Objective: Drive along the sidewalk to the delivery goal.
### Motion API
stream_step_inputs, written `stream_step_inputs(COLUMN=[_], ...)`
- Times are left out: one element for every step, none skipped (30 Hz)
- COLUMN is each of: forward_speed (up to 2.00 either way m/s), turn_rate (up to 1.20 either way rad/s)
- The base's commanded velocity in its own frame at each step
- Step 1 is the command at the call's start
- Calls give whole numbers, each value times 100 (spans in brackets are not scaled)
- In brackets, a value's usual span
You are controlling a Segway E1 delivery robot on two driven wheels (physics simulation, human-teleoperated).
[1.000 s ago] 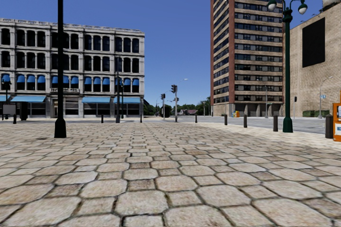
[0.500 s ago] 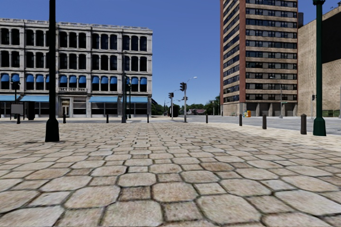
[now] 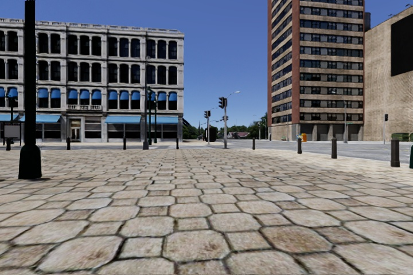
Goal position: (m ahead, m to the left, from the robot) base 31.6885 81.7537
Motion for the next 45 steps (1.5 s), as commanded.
stream_step_inputs(forward_speed=[200, 200, 200, 200, 200, 200, 200, 200, 200, 200, 200, 200, 200, 200, 200, 200, 200, 200, 200, 200, 200, 200, 200, 200, 200, 200, 200, 200, 200, 200, 200, 200, 200, 200, 200, 200, 200, 200, 200, 200, 200, 200, 200, 200, 200], turn_rate=[120, 120, 85, 26, 8, 3, 0, 0, 0, 0, 0, 0, 0, 0, 0, 0, 0, 0, 0, 0, 0, 0, 0, 0, 0, 0, 0, 0, 0, 0, 0, 0, 0, 0, 0, 0, 0, 0, 0, 0, 0, 0, 0, 0, 0])
